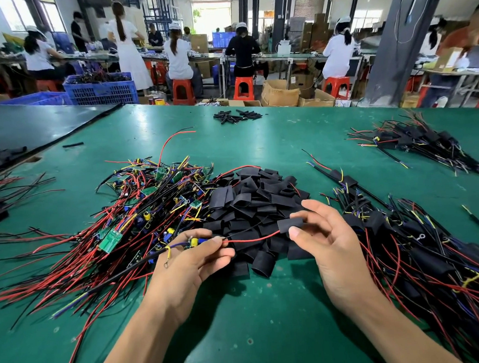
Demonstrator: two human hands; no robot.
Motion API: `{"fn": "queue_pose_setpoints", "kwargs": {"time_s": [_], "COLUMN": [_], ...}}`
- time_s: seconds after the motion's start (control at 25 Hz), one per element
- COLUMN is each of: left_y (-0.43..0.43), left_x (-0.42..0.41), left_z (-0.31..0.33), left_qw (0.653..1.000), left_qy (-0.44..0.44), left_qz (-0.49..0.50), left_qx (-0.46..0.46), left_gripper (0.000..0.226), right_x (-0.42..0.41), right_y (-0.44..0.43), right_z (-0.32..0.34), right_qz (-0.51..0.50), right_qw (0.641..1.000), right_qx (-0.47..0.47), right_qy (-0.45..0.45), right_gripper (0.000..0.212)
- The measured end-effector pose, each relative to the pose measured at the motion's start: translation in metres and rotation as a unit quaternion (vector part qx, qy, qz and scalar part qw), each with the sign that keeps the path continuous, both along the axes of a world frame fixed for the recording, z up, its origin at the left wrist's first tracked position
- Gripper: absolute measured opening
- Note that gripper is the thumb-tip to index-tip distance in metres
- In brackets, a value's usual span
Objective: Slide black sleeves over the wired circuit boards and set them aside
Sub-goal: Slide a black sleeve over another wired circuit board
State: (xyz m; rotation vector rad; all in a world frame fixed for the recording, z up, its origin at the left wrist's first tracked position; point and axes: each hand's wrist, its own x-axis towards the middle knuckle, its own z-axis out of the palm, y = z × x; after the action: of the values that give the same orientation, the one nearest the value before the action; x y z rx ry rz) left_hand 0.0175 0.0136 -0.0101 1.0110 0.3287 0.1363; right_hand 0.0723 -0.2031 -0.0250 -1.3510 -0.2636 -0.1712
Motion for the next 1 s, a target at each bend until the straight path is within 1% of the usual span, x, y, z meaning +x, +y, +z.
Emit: {"fn": "queue_pose_setpoints", "kwargs": {"time_s": [0.12, 0.24, 0.56, 0.8, 0.92, 1.0], "left_y": [-0.0004, -0.0005, -0.0016, -0.0027, -0.0022, -0.0017], "left_x": [0.0001, -0.0009, -0.0031, -0.0033, -0.0028, -0.0024], "left_z": [0.0001, 0.0011, 0.0040, 0.0058, 0.0052, 0.0046], "left_qw": [1.000, 0.999, 0.998, 0.997, 0.997, 0.997], "left_qy": [-0.001, 0.002, 0.005, 0.015, 0.015, 0.017], "left_qz": [-0.026, -0.048, -0.068, -0.074, -0.072, -0.070], "left_qx": [-0.007, -0.010, -0.011, -0.010, -0.012, -0.012], "left_gripper": [0.032, 0.035, 0.027, 0.021, 0.022, 0.023], "right_x": [0.0012, 0.0028, 0.0024, 0.0009, 0.0002, -0.0009], "right_y": [-0.0010, -0.0010, 0.0023, 0.0013, 0.0002, 0.0001], "right_z": [-0.0003, -0.0010, 0.0005, 0.0027, 0.0042, 0.0054], "right_qz": [-0.014, -0.025, -0.026, 0.021, 0.049, 0.069], "right_qw": [1.000, 0.999, 0.989, 0.978, 0.972, 0.972], "right_qx": [0.014, 0.037, 0.131, 0.172, 0.185, 0.179], "right_qy": [0.002, 0.010, 0.070, 0.115, 0.135, 0.136], "right_gripper": [0.048, 0.048, 0.044, 0.042, 0.054, 0.056]}}
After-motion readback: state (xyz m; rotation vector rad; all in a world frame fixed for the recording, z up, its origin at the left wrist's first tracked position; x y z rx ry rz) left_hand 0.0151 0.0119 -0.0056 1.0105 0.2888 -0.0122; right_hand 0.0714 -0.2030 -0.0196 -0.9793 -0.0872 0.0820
